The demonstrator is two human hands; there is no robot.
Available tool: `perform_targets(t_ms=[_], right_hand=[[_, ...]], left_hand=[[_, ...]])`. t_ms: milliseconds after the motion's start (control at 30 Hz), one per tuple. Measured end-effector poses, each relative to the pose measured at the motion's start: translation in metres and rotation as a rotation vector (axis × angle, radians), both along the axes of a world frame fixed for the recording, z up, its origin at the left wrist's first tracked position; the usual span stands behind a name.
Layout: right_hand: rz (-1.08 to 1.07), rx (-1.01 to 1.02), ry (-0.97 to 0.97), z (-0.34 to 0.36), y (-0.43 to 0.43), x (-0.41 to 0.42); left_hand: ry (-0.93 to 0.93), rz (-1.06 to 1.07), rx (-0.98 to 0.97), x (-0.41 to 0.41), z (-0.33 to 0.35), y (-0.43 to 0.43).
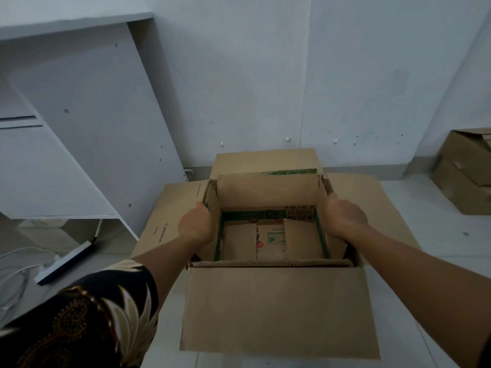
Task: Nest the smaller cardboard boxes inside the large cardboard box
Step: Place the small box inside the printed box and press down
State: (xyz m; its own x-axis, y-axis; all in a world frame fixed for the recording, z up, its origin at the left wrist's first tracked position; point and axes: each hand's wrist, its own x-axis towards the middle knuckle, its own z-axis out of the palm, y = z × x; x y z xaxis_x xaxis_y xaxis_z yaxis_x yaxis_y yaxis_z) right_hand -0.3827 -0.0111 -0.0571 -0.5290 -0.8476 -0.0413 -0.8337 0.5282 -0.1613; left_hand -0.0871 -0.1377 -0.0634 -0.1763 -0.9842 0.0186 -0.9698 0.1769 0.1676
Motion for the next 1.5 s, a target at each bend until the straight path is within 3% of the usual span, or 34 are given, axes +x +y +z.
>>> perform_targets(t_ms=[267, 333, 433, 500, 567, 600, 667, 733, 867, 933, 1033, 1133, 1233, 1333, 1500], right_hand=[[0.098, 0.156, 0.222, -0.022, -0.009, 0.007], [0.104, 0.187, 0.292, -0.024, -0.007, 0.008], [0.173, 0.168, 0.371, -0.030, -0.014, 0.007], [0.294, 0.215, 0.223, -0.032, -0.020, 0.010], [0.378, 0.472, -0.193, -0.038, -0.026, 0.015], [0.385, 0.633, -0.382, -0.040, -0.026, 0.020], [0.423, 0.897, -0.501, -0.049, -0.018, 0.028], [0.460, 0.998, -0.422, -0.061, -0.011, 0.031], [0.376, 0.862, -0.338, -0.060, -0.024, 0.034], [0.338, 0.634, -0.273, -0.051, -0.045, 0.035], [0.298, 0.265, -0.104, -0.048, -0.087, 0.036], [0.283, 0.029, 0.262, -0.052, -0.125, 0.028], [0.262, -0.102, 0.531, -0.056, -0.146, 0.012], [0.329, -0.078, 0.595, -0.071, -0.149, -0.004], [0.484, 0.123, 0.602, -0.097, -0.127, -0.014]], left_hand=[[-0.613, -0.294, -0.011, -0.019, -0.009, 0.001], [-0.628, -0.305, -0.011, -0.025, -0.008, 0.002], [-0.472, -0.413, -0.016, -0.041, -0.010, 0.001], [-0.282, -0.582, 0.297, -0.056, -0.011, 0.005], [-0.136, -0.652, 0.860, -0.069, -0.013, 0.012], [-0.172, -0.674, 1.067, -0.073, -0.019, 0.016], [-0.305, -0.684, 1.291, -0.073, -0.033, 0.026], [-0.348, -0.684, 1.305, -0.069, -0.045, 0.030], [-0.322, -0.734, 1.135, -0.071, -0.047, 0.016], [-0.283, -0.755, 0.812, -0.076, -0.045, 0.002], [-0.278, -0.702, 0.140, -0.092, -0.053, -0.030], [-0.283, -0.630, -0.255, -0.106, -0.058, -0.078], [-0.410, -0.740, -0.464, -0.104, -0.070, -0.120], [-0.478, -0.832, -0.628, -0.100, -0.083, -0.141], [-0.462, -0.871, -0.678, -0.099, -0.091, -0.150]])
